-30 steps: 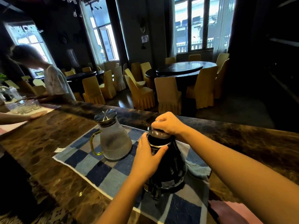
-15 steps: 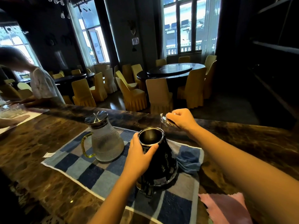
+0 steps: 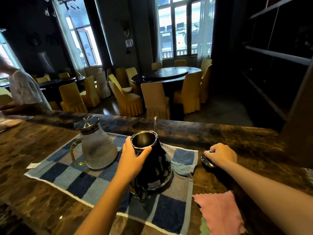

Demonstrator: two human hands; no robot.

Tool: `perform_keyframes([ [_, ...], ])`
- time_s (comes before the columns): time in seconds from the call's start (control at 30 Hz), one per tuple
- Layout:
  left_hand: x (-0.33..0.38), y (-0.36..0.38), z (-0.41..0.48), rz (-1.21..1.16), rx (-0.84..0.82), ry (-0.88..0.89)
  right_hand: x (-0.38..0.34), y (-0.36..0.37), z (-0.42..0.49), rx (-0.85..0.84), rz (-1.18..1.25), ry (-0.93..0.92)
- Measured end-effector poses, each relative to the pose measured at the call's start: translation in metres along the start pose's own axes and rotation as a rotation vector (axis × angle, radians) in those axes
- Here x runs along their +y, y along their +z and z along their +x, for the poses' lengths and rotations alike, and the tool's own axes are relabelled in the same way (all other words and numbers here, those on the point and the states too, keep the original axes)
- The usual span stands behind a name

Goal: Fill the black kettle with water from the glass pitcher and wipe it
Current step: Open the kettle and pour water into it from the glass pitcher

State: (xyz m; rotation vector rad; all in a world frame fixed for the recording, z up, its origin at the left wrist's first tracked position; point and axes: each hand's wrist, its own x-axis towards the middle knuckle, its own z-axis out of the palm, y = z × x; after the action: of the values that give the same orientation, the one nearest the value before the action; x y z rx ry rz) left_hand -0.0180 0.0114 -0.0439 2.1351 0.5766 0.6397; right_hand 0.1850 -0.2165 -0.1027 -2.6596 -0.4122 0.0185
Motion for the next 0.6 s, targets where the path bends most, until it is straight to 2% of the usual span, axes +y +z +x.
perform_keyframes([
  [0.2,0.0,-0.001,0.001,-0.004,-0.007,-0.013,0.009,0.009,0.0,-0.154,0.003,0.059],
  [0.3,0.001,-0.002,0.0,-0.001,-0.008,-0.009,0.01,0.011,0.001,-0.097,-0.004,0.05],
  [0.47,0.001,-0.001,0.001,0.005,-0.003,-0.013,-0.002,0.01,-0.003,0.101,-0.176,-0.217],
  [0.53,0.001,-0.001,0.001,0.002,-0.004,-0.017,-0.011,0.012,-0.004,0.058,-0.202,-0.347],
  [0.6,0.001,-0.001,0.0,0.002,-0.005,-0.021,-0.021,0.018,-0.006,-0.054,-0.25,-0.424],
])
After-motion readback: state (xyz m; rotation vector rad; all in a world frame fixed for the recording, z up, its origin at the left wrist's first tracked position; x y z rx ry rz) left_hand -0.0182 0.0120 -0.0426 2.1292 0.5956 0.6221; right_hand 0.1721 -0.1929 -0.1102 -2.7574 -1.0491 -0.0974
